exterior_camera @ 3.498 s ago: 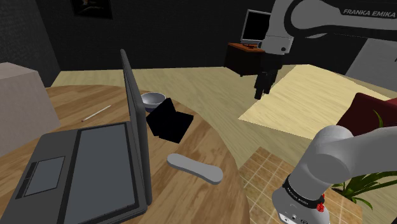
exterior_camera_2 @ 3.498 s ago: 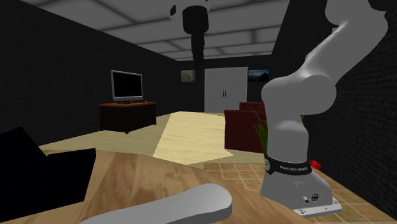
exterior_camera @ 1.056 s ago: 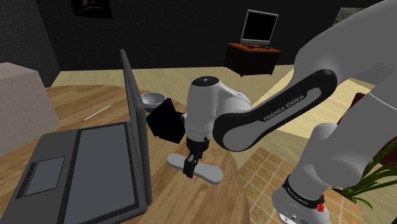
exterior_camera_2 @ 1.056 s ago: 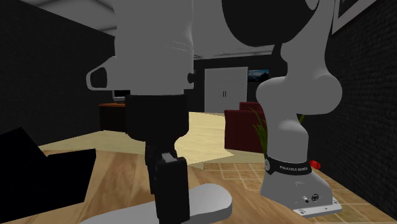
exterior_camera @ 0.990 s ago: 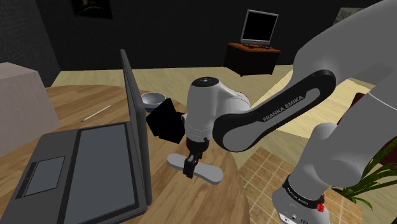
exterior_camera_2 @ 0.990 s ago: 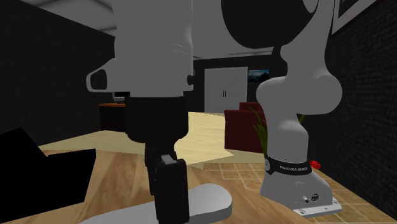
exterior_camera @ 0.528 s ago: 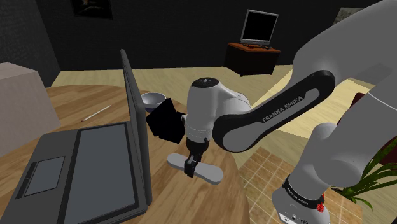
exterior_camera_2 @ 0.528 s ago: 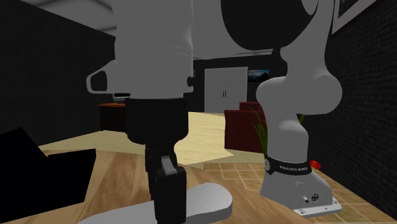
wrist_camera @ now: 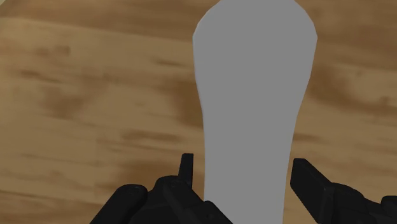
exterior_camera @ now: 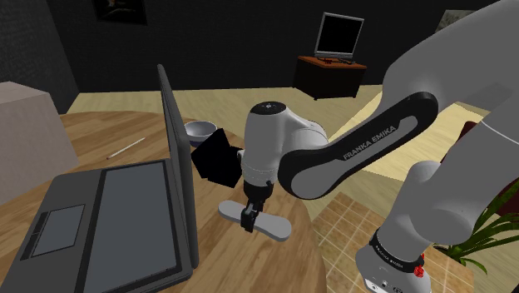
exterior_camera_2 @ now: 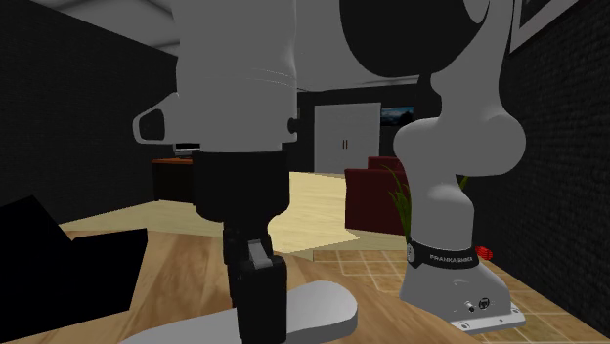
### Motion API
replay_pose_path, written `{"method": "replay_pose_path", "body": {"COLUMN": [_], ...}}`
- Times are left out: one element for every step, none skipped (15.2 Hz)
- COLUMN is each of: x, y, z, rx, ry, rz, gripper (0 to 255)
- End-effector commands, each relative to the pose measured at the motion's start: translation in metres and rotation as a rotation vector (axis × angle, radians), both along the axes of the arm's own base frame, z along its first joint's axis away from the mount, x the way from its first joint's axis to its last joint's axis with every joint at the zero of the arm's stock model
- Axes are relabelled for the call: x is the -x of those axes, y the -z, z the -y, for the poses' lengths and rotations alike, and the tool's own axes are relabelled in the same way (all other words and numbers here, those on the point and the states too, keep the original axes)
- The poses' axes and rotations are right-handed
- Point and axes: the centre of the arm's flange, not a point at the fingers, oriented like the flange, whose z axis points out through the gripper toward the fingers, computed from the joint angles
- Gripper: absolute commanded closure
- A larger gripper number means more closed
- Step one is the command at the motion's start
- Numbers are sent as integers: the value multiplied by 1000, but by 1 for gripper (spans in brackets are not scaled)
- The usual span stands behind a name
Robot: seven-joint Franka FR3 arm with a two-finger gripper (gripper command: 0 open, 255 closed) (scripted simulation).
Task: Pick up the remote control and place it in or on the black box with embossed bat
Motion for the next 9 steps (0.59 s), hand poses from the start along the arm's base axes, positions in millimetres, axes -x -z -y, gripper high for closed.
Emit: {"method": "replay_pose_path", "body": {"x": [0, 0, 0, 0, 0, 0, 0, 0, 0], "y": [0, -5, -11, -16, -21, -26, -32, -37, -42], "z": [0, 0, 0, 0, 0, 0, 0, 0, 0], "rx": [0, 0, 0, 0, 0, 0, 0, 0, 0], "ry": [0, 0, 0, 0, 0, 0, 0, 0, 0], "rz": [0, 0, 0, 0, 0, 0, 0, 0, 0], "gripper": [255, 255, 255, 255, 255, 255, 255, 255, 255]}}
